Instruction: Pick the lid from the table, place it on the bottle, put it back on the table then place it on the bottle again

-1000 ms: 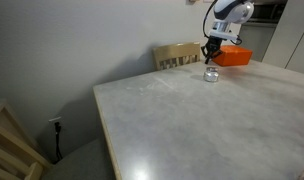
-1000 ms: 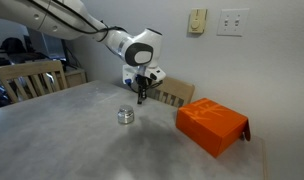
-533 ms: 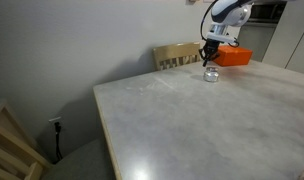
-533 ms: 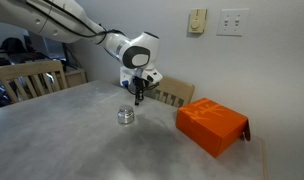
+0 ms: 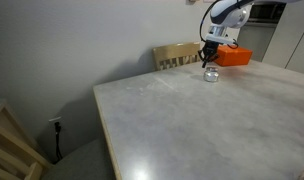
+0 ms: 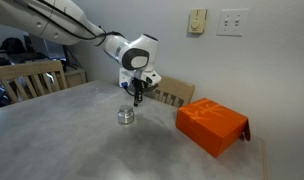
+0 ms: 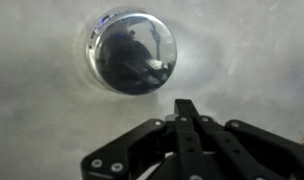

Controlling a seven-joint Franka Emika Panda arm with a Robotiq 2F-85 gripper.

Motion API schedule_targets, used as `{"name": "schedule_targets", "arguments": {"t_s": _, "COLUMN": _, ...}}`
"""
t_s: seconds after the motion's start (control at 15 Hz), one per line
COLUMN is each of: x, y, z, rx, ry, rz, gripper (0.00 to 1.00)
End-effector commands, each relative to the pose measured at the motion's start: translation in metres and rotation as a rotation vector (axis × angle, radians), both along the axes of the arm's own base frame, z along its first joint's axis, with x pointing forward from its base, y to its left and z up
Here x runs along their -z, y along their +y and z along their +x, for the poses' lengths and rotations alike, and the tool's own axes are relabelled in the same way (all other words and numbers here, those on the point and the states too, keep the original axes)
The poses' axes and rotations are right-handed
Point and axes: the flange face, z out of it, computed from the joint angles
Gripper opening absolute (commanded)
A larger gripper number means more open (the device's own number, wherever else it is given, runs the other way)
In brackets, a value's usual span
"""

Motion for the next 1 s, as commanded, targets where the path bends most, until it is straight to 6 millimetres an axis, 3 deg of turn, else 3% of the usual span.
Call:
{"name": "schedule_targets", "arguments": {"t_s": 0.0, "x": 0.006, "y": 0.001, "z": 0.001, "rx": 0.013, "ry": -0.011, "rz": 0.014, "gripper": 0.0}}
{"name": "schedule_targets", "arguments": {"t_s": 0.93, "x": 0.011, "y": -0.021, "z": -0.004, "rx": 0.053, "ry": 0.011, "rz": 0.019, "gripper": 0.0}}
